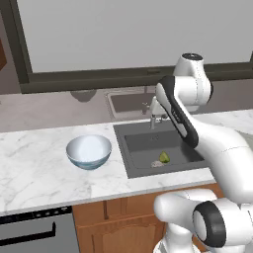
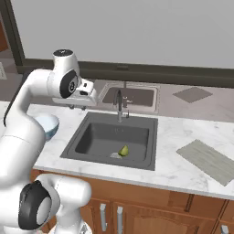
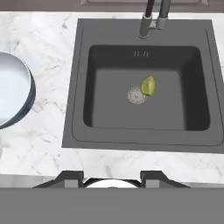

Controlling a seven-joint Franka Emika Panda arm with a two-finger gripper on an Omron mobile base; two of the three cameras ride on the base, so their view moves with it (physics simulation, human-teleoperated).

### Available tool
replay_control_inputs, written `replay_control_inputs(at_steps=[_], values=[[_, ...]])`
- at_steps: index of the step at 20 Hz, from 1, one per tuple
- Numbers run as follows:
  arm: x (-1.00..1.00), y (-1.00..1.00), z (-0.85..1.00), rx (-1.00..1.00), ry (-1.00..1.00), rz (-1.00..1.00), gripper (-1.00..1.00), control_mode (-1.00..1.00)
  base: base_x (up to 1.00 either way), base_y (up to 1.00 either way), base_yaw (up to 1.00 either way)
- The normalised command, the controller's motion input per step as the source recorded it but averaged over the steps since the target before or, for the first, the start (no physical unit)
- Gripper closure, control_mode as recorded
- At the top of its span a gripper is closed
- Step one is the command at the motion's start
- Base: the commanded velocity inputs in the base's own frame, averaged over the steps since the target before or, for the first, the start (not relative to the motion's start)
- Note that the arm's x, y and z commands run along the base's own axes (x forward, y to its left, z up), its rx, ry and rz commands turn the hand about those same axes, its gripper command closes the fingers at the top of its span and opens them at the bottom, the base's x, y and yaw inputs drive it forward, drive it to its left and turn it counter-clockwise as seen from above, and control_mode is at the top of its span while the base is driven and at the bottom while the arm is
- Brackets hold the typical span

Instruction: Pick the lemon wedge from the sink and place it in the bowl. Then pick the bowl and place it in the microwave. Then close the microwave door and press the start button.

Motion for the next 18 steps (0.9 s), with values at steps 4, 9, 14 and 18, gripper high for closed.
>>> replay_control_inputs(at_steps=[4,9,14,18], values=[[-0.44,-0.25,-0.06,0.02,-0.03,-0.09,-1.00,-1.00,0.00,0.00,0.00],[-0.97,-0.55,-0.28,0.01,-0.04,-0.25,-1.00,-1.00,0.00,0.00,0.00],[-0.50,-0.94,-0.68,0.00,0.00,-0.09,-1.00,-1.00,0.00,0.00,0.00],[-0.02,-0.91,-0.87,0.03,0.00,0.00,-1.00,-1.00,0.00,0.00,0.00]])
